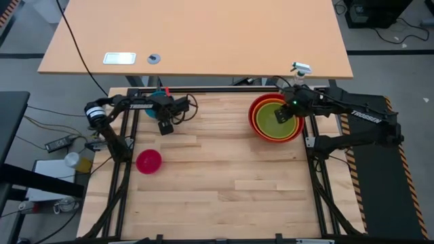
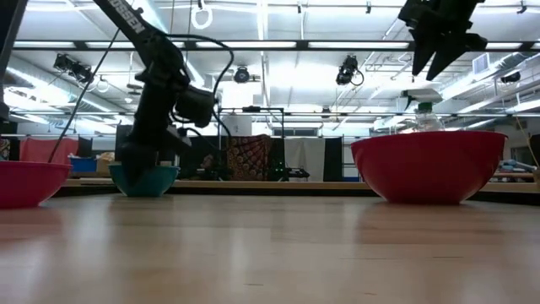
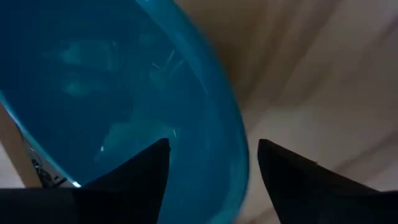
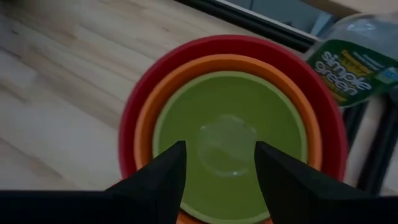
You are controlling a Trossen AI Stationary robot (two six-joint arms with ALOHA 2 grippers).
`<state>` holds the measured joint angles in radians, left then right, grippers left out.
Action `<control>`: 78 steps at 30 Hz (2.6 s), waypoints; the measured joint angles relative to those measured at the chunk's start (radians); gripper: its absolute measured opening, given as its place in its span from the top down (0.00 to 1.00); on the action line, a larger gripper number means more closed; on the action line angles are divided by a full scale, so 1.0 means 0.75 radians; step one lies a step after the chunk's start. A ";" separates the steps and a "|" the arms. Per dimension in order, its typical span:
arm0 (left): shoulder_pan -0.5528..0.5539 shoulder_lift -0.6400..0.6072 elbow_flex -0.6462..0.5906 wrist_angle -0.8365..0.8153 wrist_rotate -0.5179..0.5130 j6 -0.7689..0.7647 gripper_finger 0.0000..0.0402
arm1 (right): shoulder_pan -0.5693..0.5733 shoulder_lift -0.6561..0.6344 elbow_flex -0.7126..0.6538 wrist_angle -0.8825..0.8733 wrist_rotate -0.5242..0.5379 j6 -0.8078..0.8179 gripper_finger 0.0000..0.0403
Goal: Nest bowls inside each other
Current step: Stack the blue bowl on the green bowl
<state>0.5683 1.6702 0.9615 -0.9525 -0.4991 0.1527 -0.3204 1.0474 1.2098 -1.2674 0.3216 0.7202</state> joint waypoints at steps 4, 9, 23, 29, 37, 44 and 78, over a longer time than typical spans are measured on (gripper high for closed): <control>0.022 0.029 0.000 0.033 0.004 0.009 0.55 | 0.026 0.016 0.000 0.025 0.003 0.014 0.51; 0.009 0.027 0.008 0.001 0.040 0.036 0.85 | 0.047 0.060 0.000 0.024 0.002 0.013 0.51; -0.421 0.023 0.610 0.166 0.276 0.405 0.97 | -0.063 0.005 -0.001 0.078 -0.179 0.089 0.51; -0.591 0.039 0.687 0.500 0.248 0.747 0.97 | -0.063 0.062 -0.001 0.441 -0.213 0.106 0.51; -0.693 0.155 0.696 0.481 0.096 1.203 0.97 | -0.097 0.099 0.000 0.650 -0.346 0.120 0.51; -0.705 0.262 0.696 0.379 -0.122 1.293 0.97 | -0.090 0.210 0.022 0.663 -0.431 0.093 0.52; -0.758 0.252 0.698 0.567 -0.279 1.117 0.88 | -0.084 0.619 0.155 0.682 -0.317 -0.168 0.87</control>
<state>-0.0001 1.8595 1.4848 -0.5274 -0.7086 0.9901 -0.3832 1.5115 1.3262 -0.7561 0.0836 0.5938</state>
